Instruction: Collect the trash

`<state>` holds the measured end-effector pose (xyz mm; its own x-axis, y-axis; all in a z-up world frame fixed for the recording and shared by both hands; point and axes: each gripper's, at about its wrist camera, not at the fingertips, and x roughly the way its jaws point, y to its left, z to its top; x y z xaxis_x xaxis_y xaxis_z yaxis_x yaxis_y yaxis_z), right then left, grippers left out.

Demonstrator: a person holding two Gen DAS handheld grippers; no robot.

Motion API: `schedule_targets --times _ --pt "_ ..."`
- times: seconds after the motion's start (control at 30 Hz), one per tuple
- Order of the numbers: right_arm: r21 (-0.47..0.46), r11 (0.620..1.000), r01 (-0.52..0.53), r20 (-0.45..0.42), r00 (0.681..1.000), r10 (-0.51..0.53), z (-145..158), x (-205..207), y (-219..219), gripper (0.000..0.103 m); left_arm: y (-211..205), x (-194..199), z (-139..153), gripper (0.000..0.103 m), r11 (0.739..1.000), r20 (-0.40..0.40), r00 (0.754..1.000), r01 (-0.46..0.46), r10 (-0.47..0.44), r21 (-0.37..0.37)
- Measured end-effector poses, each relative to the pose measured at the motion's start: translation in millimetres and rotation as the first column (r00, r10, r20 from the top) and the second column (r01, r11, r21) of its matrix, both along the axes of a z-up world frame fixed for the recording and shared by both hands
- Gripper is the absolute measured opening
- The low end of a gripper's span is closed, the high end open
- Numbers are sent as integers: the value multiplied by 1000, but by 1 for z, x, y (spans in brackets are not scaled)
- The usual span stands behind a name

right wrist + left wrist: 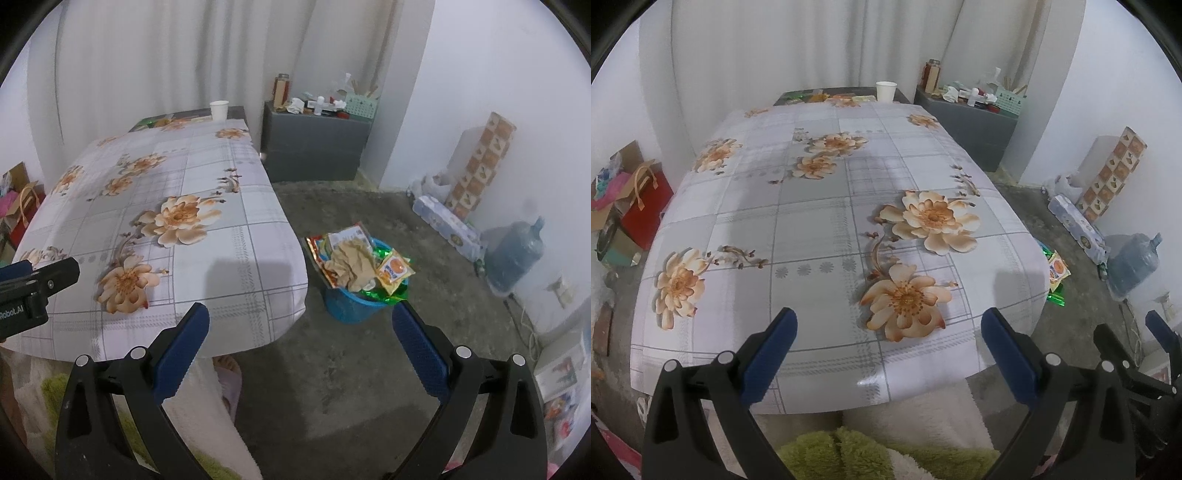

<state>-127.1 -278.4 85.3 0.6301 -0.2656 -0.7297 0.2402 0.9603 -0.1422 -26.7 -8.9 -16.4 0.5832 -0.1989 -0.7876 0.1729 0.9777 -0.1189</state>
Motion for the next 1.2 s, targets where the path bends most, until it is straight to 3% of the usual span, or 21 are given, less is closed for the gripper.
schedule_targets --times 1.2 --pt "-4 1000 5 1 1000 -5 -1 -1 0 95 3 0 2 98 1000 5 1000 -20 20 12"
